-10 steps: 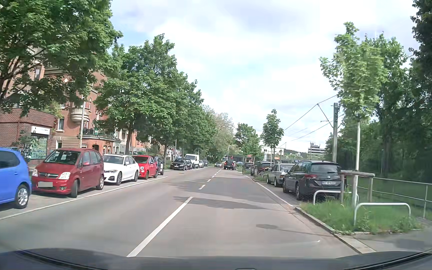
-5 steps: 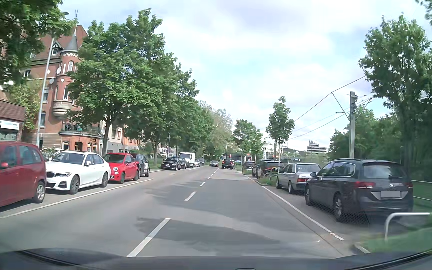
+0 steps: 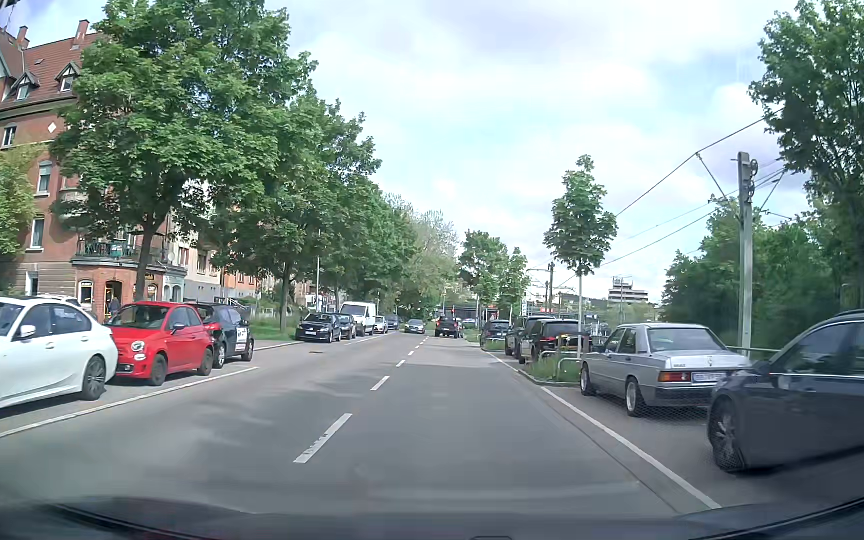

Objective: Follow the waypoints while adhering to traffic rules and regulations

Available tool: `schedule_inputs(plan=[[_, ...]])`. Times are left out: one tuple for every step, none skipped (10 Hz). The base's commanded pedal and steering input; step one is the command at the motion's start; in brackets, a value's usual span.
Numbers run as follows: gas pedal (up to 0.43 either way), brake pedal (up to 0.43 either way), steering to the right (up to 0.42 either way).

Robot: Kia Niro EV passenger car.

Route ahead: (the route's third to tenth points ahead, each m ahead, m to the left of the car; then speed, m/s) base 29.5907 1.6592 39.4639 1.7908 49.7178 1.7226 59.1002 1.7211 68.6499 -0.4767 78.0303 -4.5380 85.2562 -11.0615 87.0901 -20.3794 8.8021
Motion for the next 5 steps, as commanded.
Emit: schedule_inputs(plan=[[0.0, 0.0, 0.0], [0.0, 0.0, 0.0], [0.0, 0.0, -0.001], [0.0, 0.0, -0.003], [0.0, 0.0, -0.009]])
